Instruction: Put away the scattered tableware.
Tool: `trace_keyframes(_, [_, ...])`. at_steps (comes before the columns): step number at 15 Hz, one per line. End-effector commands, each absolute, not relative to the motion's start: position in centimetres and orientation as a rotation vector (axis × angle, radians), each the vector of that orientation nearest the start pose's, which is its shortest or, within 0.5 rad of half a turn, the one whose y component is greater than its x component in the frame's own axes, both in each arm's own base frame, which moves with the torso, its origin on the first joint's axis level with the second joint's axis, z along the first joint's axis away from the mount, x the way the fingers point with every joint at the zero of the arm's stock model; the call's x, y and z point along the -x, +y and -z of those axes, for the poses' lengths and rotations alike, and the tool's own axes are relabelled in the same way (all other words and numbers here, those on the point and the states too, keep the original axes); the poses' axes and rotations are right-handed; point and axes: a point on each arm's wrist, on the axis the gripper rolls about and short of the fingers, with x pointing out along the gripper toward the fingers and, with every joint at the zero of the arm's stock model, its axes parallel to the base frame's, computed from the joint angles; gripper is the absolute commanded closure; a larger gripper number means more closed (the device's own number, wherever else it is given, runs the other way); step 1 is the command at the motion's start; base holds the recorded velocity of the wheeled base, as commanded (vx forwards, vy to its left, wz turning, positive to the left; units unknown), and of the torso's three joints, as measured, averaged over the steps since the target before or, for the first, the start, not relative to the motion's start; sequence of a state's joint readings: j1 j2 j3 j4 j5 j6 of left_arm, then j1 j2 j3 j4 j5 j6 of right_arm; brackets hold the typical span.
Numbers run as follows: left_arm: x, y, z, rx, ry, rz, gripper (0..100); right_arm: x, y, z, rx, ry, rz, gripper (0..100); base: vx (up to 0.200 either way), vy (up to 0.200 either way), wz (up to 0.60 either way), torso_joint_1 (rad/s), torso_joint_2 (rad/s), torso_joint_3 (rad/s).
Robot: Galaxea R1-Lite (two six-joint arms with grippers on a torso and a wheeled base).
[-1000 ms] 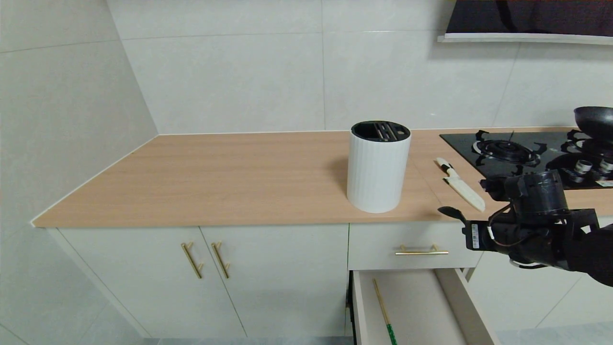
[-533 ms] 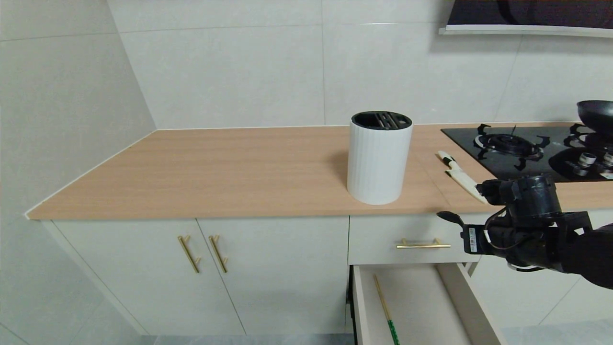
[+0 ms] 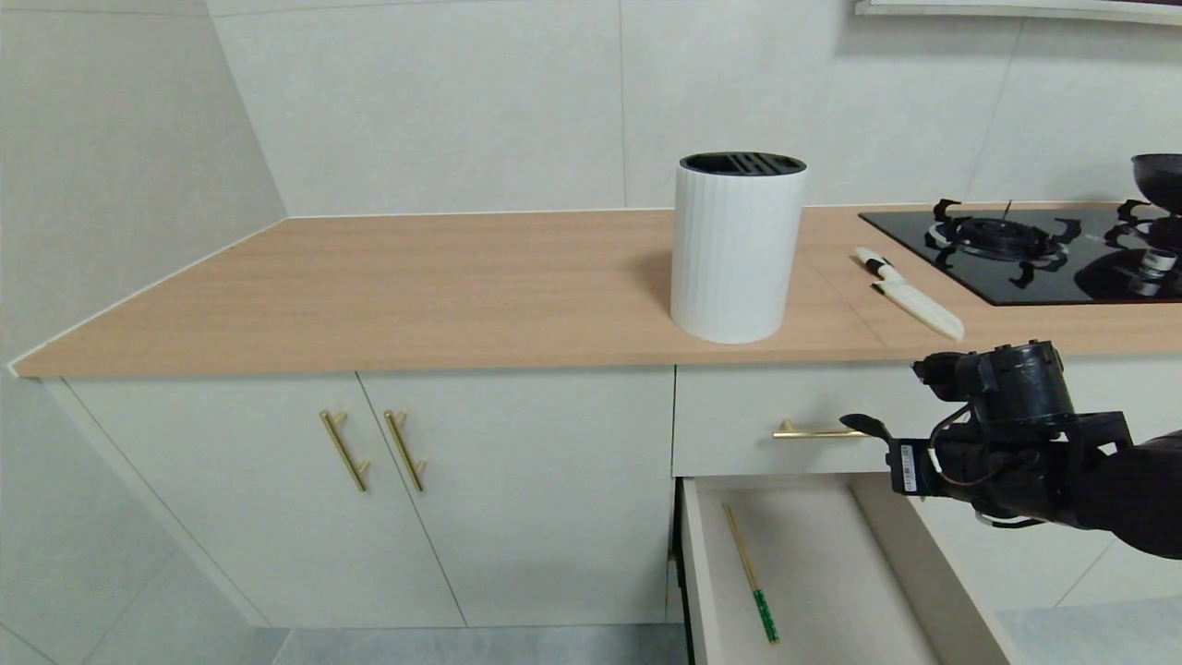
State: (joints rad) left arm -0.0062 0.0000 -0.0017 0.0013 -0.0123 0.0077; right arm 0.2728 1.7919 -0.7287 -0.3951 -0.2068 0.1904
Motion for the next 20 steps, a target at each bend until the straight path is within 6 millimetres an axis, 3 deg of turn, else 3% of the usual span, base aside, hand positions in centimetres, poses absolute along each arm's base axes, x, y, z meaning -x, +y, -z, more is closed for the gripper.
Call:
trace_keyframes(1, [2.3, 0.0, -7.6, -0.008, 0.001, 0.018, 0, -28.9, 7.6, -11.0, -0.021, 0.664, 0.0, 100, 0.0, 0.0, 0.0, -0.193, 0.49, 0.3])
trace_keyframes(12, [2.3, 0.0, -7.6, -0.008, 0.001, 0.018, 0, -29.1, 7.7, -10.3, -0.016, 0.685, 0.0, 100, 0.0, 0.0, 0.0, -0.15, 0.46, 0.31])
trace_keyframes(20, [2.3, 0.0, -7.6, -0.008, 0.001, 0.018, 0, -29.4, 7.8, -9.5, -0.008, 0.71, 0.002, 100, 0.0, 0.0, 0.0, -0.014, 0.07, 0.051])
